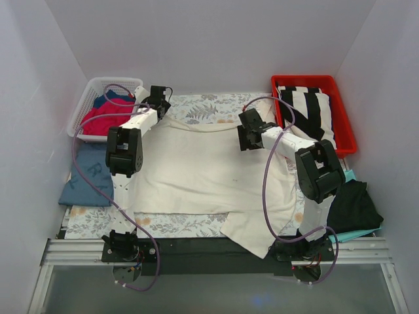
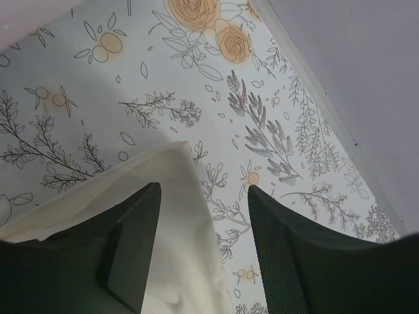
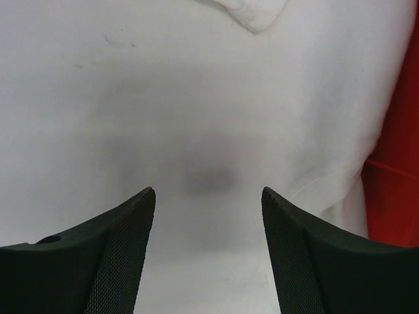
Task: Fold and stack the t-shirts
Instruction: Fold the tshirt
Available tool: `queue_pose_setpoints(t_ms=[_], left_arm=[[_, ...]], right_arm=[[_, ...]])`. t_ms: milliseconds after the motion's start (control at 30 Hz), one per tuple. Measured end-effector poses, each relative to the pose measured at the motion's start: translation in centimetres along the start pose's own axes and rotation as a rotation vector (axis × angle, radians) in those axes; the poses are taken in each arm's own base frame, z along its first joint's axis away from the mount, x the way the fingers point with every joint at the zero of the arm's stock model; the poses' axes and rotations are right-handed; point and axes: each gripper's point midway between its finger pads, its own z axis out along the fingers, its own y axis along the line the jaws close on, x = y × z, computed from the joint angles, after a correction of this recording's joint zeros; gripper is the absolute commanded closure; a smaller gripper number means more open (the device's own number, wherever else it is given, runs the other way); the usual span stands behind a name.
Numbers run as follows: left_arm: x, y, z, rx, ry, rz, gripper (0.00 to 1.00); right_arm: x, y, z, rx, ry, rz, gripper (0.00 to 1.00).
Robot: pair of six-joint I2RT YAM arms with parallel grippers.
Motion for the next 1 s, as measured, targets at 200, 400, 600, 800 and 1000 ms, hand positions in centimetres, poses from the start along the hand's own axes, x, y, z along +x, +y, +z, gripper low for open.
queue_pose_setpoints(t_ms=[200, 400, 600, 800, 1000], left_arm=[[-1.3, -0.1, 0.1, -0.016, -0.049, -0.001, 0.46], [-2.9, -1.4, 0.0, -0.001, -0.091, -0.006, 0.47], [-2.3, -1.4, 1.6, -0.014, -0.093, 0.011, 0.48], [-0.2, 0.7, 2.7, -0.076, -0.051, 0.039, 0.49], [-0.1, 1.1, 2.6, -0.093, -0.047, 0.034, 0.65]], right_arm=[[0.1, 0.3, 0.6, -0.012, 0.004, -0.003, 0.29], [-0.9, 0.5, 0.5, -0.017, -0.018, 0.007, 0.29], [-1.1, 0.4, 0.5, -0.016, -0.022, 0.011, 0.30], [-1.1, 0.1, 0.6, -0.013, -0.021, 0.016, 0.30], [-1.1, 0.0, 0.6, -0.011, -0.021, 0.020, 0.31]])
